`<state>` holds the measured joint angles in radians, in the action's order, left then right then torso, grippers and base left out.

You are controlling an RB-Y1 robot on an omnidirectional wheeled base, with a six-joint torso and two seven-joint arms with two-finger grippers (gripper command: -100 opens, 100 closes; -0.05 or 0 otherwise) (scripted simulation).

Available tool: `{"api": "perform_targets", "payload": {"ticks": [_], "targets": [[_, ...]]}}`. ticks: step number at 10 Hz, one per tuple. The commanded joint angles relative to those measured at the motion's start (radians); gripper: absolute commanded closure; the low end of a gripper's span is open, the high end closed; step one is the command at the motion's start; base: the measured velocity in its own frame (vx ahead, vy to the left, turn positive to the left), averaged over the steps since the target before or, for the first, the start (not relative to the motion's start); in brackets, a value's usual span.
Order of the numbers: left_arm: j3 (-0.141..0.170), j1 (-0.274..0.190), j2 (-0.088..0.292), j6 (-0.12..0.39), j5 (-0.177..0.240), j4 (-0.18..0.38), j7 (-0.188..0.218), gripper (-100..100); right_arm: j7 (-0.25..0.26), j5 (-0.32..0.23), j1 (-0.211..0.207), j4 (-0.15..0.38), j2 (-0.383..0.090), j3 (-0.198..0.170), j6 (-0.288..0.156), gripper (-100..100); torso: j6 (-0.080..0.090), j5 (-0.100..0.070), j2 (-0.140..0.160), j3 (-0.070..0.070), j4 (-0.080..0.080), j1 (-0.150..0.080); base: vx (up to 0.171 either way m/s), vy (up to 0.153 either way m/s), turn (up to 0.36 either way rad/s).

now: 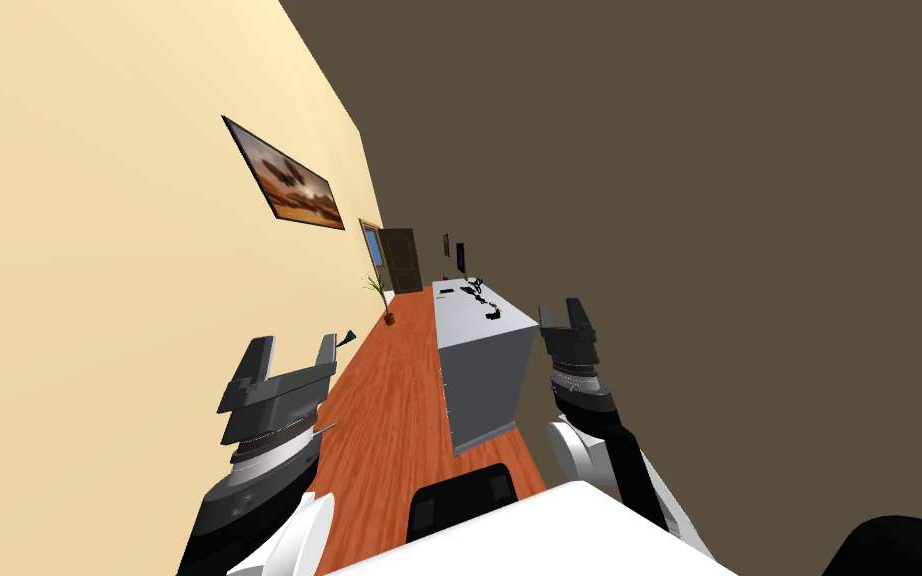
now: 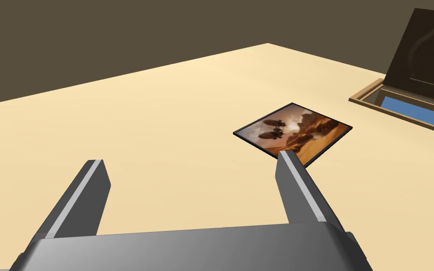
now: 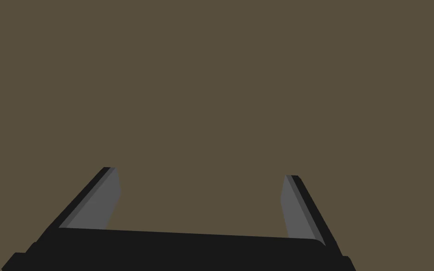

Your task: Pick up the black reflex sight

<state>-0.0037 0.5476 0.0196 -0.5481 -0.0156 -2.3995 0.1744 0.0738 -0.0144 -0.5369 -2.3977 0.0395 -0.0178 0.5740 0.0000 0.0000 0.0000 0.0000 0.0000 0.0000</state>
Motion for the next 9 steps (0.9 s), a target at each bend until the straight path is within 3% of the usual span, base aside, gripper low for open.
{"api": "perform_targets", "payload": {"ticks": [1,4,8,9], "targets": [[0.000,0.000,0.000,0.000,0.000,0.000,0.000,0,0.005,-0.006,0.001,0.018,-0.044,0.004,0.011,-100,0.000,0.000,0.000,0.000,0.000,0.000,-0.030,0.008,0.037],[0.000,0.000,0.000,0.000,0.000,0.000,0.000,0,0.017,-0.021,0.003,0.058,-0.120,0.013,0.037,-100,0.000,0.000,0.005,0.003,0.001,0.001,-0.072,0.025,0.058],[0.000,0.000,0.000,0.000,0.000,0.000,0.000,0,0.042,-0.057,0.012,0.155,-0.246,0.038,0.092,-100,0.000,0.000,0.005,0.003,0.001,0.001,-0.075,0.027,0.067],[0.000,0.000,0.000,0.000,0.000,0.000,0.000,0,0.042,-0.057,0.012,0.155,-0.261,0.038,0.092,-100,0.000,0.000,0.005,0.003,0.001,0.001,-0.053,0.027,0.043]]}}
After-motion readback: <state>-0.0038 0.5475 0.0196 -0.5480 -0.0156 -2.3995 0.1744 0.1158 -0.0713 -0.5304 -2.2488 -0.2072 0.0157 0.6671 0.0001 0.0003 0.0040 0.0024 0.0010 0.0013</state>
